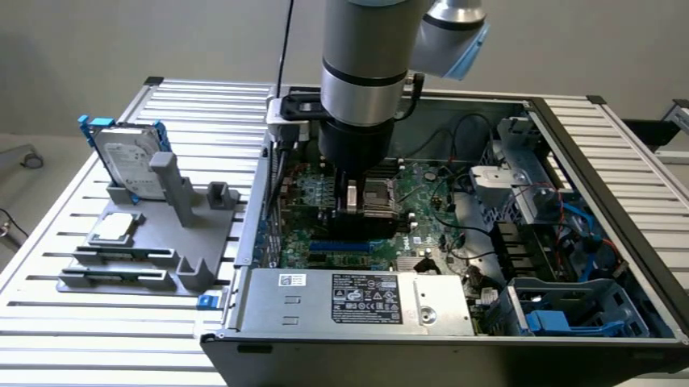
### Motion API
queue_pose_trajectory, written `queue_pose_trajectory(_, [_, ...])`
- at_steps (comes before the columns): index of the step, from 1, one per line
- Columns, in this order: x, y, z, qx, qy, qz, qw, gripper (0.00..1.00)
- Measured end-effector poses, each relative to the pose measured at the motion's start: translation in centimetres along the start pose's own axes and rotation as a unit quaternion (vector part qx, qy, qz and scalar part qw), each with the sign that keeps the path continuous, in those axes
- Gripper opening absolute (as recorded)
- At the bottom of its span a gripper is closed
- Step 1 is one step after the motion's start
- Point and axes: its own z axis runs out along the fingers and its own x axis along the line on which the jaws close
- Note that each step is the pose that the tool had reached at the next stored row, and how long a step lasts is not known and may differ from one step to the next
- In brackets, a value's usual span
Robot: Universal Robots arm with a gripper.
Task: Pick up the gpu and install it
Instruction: 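Insert the gpu into the slot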
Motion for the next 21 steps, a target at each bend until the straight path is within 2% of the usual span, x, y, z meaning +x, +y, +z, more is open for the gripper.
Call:
queue_pose_trajectory(11, [0.0,0.09,1.09,-0.0002,0.0002,-0.005,1.0000,0.26])
queue_pose_trajectory(21, [0.0,0.19,1.62,-0.0004,0.0006,-0.014,0.9999,0.26])
